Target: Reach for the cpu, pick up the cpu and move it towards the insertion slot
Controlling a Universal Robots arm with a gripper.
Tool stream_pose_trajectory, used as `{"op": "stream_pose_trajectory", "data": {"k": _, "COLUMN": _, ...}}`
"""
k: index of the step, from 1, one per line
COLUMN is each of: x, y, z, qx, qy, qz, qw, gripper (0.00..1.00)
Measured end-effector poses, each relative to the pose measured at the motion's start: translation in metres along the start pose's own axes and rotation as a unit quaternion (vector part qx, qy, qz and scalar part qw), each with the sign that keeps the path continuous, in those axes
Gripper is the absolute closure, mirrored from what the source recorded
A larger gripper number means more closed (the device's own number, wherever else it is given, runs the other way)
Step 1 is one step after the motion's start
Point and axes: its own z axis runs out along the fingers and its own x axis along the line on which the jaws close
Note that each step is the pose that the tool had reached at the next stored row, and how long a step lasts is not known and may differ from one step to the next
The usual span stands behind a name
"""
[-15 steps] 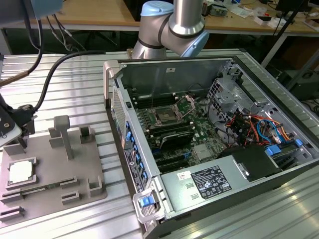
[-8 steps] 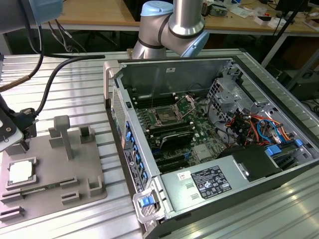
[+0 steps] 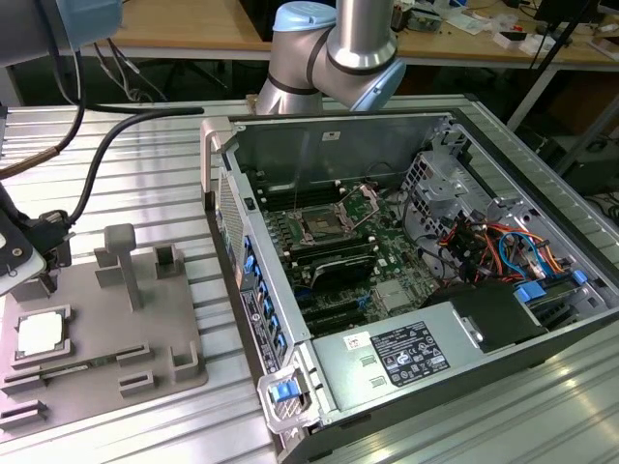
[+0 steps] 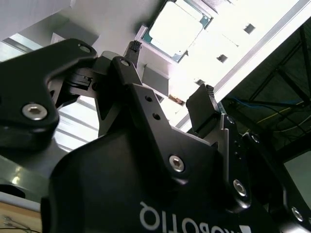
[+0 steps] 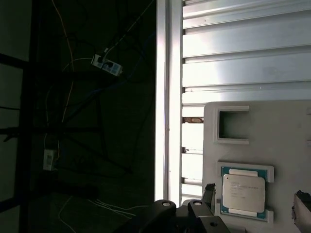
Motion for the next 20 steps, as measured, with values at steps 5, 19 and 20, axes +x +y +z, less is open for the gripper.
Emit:
{"op": "stream_pose_trajectory", "data": {"k": 5, "x": 0.0001, "y": -0.0002, "z": 0.0022, "qx": 0.0000, "qy": 0.0000, "qz": 0.000, "qw": 1.00000, "gripper": 0.34}}
{"op": "stream_pose_trajectory", "data": {"k": 19, "x": 0.0004, "y": -0.0042, "z": 0.0134, "qx": 0.0000, "qy": 0.0000, "qz": 0.000, "qw": 1.00000, "gripper": 0.34}}
{"op": "stream_pose_trajectory", "data": {"k": 20, "x": 0.0004, "y": -0.0042, "z": 0.0145, "qx": 0.0000, "qy": 0.0000, "qz": 0.000, "qw": 1.00000, "gripper": 0.34}}
